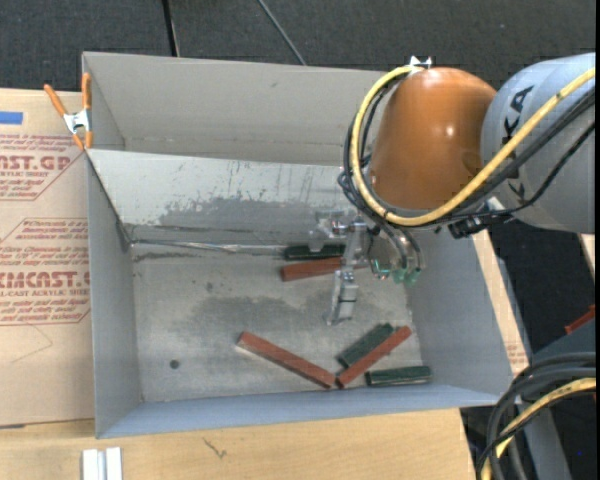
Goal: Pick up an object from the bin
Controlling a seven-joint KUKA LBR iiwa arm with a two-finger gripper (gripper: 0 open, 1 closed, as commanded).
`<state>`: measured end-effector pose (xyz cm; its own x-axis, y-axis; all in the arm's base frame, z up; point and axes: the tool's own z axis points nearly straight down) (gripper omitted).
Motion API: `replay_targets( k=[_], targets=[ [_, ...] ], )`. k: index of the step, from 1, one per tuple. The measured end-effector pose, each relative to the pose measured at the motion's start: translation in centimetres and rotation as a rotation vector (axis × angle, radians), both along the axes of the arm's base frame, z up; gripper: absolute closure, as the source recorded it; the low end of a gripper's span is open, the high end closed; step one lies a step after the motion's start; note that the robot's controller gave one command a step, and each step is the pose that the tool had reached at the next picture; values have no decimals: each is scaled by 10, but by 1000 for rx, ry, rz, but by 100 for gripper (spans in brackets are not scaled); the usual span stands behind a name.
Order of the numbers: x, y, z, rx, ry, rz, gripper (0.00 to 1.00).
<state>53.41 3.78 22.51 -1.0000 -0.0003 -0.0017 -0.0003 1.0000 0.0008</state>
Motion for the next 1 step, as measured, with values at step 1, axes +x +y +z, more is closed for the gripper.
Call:
replay_targets(
  k=[1],
  targets=[
    [-6, -5, -46, 0, -7, 19, 0]
  ],
)
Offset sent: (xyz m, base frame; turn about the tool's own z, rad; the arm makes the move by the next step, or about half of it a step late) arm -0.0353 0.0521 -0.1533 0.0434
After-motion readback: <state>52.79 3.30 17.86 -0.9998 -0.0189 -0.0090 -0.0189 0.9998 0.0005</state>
